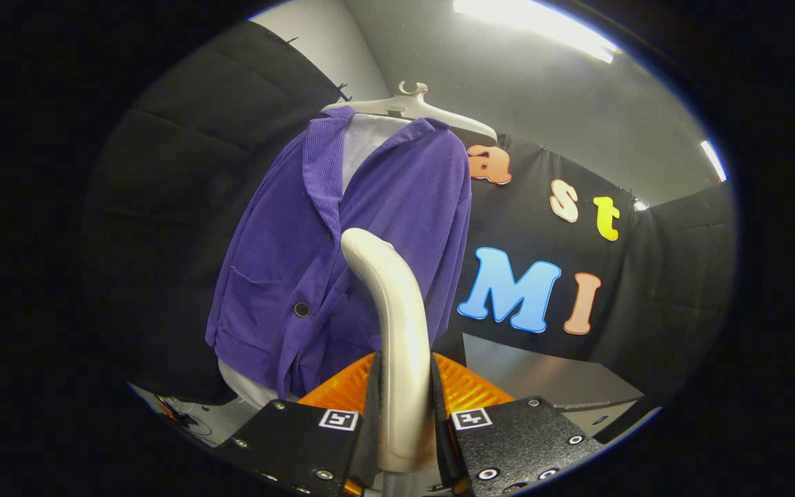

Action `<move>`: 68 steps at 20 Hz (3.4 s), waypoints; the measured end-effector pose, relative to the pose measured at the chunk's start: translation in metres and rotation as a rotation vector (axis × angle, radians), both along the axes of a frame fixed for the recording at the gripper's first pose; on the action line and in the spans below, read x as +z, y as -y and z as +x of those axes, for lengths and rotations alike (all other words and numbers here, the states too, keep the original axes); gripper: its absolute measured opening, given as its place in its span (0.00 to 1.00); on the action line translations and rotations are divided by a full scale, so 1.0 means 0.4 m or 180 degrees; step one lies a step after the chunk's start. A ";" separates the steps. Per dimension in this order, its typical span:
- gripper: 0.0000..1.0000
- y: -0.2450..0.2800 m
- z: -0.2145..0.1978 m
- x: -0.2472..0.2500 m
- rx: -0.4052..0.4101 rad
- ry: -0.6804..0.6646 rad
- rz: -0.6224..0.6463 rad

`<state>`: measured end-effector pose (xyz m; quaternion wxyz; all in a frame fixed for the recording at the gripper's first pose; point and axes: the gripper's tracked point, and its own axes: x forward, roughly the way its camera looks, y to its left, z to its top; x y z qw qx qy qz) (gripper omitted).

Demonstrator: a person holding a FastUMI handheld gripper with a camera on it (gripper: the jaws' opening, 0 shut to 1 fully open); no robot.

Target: Iron the clothes twice with a garment steamer, once on the left side and once on the right side.

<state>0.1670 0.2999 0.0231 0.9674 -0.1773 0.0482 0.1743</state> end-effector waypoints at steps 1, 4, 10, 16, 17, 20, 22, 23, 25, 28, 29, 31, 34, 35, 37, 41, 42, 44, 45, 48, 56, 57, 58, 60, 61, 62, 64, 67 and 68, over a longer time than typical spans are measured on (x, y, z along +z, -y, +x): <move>0.35 0.000 -0.008 -0.018 0.0008 -0.0051 -0.0005; 0.35 0.008 -0.028 -0.072 0.0013 -0.0179 -0.0029; 0.35 0.028 -0.071 -0.168 0.0010 -0.0371 -0.0106; 0.35 0.047 -0.117 -0.266 0.0009 -0.0583 -0.0151; 0.35 0.050 -0.125 -0.279 0.0010 -0.0620 -0.0158; 0.35 0.057 -0.145 -0.297 0.0016 -0.0663 -0.0099; 0.35 0.058 -0.154 -0.287 0.0028 -0.0656 -0.0047; 0.35 0.060 -0.162 -0.276 0.0039 -0.0653 -0.0018; 0.35 0.055 -0.179 -0.231 0.0095 -0.0593 0.0108; 0.35 0.050 -0.192 -0.142 0.0158 -0.0427 0.0231; 0.35 0.047 -0.195 -0.113 0.0181 -0.0375 0.0283; 0.35 0.038 -0.201 -0.048 0.0249 -0.0251 0.0411; 0.34 0.018 -0.205 0.085 0.0361 0.0071 0.0506; 0.34 0.005 -0.201 0.116 0.0401 0.0132 0.0545; 0.35 -0.020 -0.195 0.186 0.0471 0.0271 0.0628; 0.35 -0.074 -0.169 0.291 0.0546 0.0445 0.0769; 0.35 -0.087 -0.159 0.319 0.0559 0.0480 0.0800; 0.35 -0.118 -0.145 0.364 0.0595 0.0521 0.0865; 0.35 -0.133 -0.138 0.385 0.0621 0.0545 0.0895; 0.35 -0.182 -0.120 0.441 0.0691 0.0638 0.0944; 0.35 -0.316 -0.016 0.488 0.0704 0.0638 0.0987; 0.35 -0.329 -0.004 0.484 0.0693 0.0627 0.0999; 0.35 -0.346 0.014 0.480 0.0684 0.0598 0.1007; 0.35 -0.373 0.039 0.467 0.0665 0.0564 0.0949; 0.35 -0.389 0.050 0.458 0.0660 0.0569 0.0886; 0.35 -0.405 0.062 0.444 0.0649 0.0578 0.0794; 0.35 -0.427 0.070 0.406 0.0627 0.0601 0.0592; 0.35 -0.443 0.071 0.366 0.0640 0.0660 0.0467; 0.35 -0.443 0.065 0.359 0.0642 0.0674 0.0442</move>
